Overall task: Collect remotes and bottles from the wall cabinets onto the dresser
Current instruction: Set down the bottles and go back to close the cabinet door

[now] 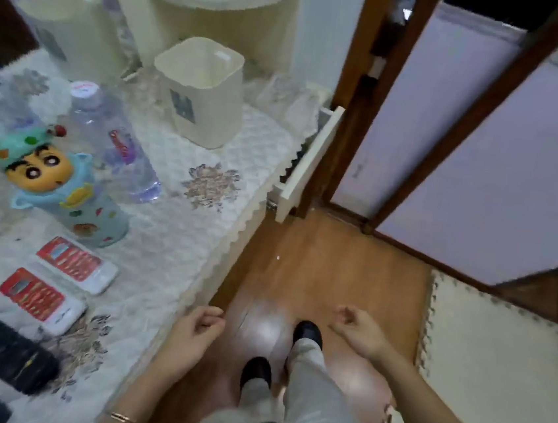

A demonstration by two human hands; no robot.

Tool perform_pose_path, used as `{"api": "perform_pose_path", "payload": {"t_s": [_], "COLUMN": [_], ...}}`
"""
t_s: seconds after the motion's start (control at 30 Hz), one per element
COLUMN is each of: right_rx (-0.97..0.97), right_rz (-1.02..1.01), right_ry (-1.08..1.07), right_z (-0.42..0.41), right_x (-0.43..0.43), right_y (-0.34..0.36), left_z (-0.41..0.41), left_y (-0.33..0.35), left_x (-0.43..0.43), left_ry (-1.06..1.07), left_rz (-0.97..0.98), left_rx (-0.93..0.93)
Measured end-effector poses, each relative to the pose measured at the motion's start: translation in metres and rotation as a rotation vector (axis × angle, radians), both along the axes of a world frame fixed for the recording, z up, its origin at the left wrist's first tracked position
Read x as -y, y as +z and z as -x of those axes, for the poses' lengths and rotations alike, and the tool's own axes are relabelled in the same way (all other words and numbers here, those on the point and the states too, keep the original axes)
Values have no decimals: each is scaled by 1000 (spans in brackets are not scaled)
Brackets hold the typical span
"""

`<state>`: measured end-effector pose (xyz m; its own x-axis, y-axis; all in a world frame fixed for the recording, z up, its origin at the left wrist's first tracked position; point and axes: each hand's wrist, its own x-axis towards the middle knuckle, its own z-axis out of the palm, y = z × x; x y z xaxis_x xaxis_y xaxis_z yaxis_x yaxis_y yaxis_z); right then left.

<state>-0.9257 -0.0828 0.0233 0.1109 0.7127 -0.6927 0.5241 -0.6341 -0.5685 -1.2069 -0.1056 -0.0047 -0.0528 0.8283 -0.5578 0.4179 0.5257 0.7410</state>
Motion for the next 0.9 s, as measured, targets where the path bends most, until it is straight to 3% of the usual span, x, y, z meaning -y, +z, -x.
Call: {"api": "perform_pose_path", "payload": {"t_s": [0.13, 0.37, 0.67, 0.9], "right_rx": [39, -35, -197, -157], "right_rz": [51, 152, 247, 61], "right_ry": [-413, -1031, -1484, -1806], "right_z": [-66, -108, -129, -165], "right_x": [104, 306, 528, 650], "right_y": [-9, -35, -64, -36], "left_z": [-34, -154, -329, -426], "left_y": [-29, -28, -21, -10], "left_x": [-4, 5, 163, 279], "left_ry": [-409, -792, -1053, -1365], "left_rz": [258, 206, 296, 270], "left_rx": [-110, -272, -257, -258]}}
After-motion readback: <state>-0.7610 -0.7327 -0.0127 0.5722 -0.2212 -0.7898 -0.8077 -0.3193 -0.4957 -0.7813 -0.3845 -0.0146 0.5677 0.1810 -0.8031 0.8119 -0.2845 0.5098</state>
